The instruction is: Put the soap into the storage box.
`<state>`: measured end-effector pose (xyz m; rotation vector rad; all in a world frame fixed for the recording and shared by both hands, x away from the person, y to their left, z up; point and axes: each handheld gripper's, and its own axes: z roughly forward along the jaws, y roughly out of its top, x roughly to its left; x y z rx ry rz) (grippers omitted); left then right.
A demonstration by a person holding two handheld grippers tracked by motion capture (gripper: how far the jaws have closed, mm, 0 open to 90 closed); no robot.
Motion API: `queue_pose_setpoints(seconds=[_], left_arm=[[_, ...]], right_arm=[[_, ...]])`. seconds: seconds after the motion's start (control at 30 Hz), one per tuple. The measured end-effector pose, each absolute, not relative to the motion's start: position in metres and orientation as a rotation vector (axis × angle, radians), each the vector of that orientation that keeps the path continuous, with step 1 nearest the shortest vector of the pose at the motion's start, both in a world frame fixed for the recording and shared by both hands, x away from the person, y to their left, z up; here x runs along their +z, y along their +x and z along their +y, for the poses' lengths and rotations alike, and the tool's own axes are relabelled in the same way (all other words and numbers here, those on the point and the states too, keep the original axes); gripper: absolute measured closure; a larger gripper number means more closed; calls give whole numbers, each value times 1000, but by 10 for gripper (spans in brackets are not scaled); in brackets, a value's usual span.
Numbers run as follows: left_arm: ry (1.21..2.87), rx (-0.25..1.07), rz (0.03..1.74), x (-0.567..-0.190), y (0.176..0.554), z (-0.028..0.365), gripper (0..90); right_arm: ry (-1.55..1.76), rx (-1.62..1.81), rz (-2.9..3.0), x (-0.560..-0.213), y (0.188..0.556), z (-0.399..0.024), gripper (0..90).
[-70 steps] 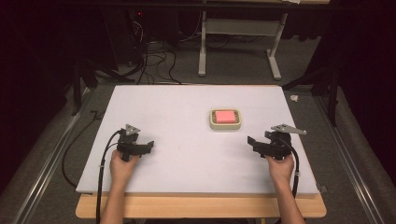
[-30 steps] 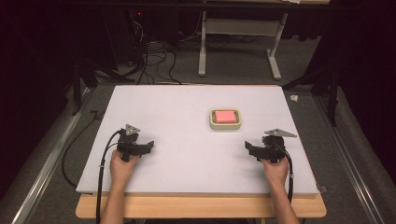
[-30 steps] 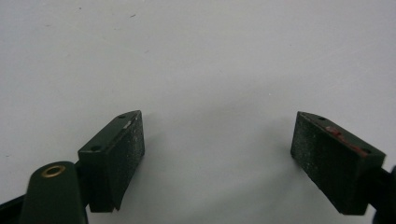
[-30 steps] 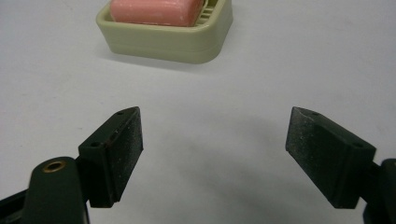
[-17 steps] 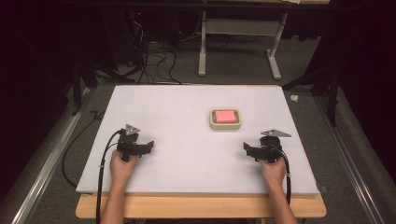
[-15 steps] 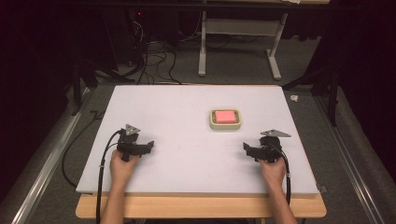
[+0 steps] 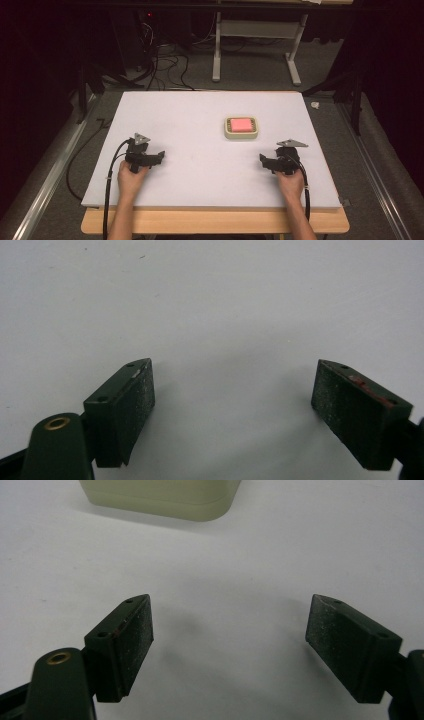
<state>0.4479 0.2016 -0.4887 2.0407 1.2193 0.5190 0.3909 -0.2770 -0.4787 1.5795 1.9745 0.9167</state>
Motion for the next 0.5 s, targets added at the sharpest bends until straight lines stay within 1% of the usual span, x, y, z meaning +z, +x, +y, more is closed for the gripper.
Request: queue_pose_setpoints(seconds=[0.5], left_arm=[[2041, 520, 1219, -489, 448, 202, 179]], right_arm=[[1554, 843, 2000, -482, 392, -271, 188]])
